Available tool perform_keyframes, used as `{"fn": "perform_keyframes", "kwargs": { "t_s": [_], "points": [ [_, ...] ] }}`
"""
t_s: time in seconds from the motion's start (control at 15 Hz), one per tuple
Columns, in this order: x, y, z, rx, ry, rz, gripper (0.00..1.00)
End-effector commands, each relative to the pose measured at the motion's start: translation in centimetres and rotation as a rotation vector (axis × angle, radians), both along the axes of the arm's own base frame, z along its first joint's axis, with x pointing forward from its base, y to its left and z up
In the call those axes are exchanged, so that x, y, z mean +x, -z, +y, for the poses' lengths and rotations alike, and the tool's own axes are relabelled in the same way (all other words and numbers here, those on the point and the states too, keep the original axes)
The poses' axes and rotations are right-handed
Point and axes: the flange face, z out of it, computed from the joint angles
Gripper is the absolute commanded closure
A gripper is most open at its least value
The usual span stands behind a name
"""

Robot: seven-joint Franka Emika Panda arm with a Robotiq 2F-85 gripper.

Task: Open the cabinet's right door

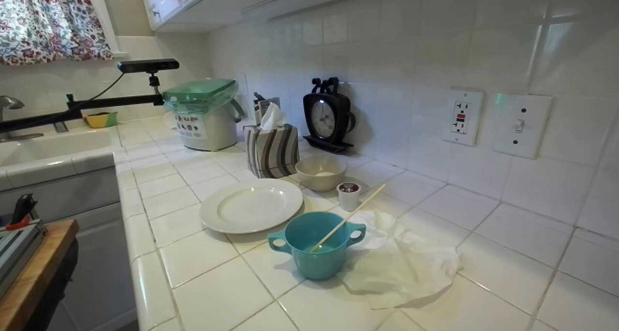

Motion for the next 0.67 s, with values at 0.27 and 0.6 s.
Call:
{"fn": "perform_keyframes", "kwargs": {
  "t_s": [0.27,0.6],
  "points": [
    [-1.5,-1.3,0.4,-0.002,-0.062,0.140,0.00],
    [1.1,-1.2,3.3,0.002,-0.115,0.166,0.00]
  ]
}}
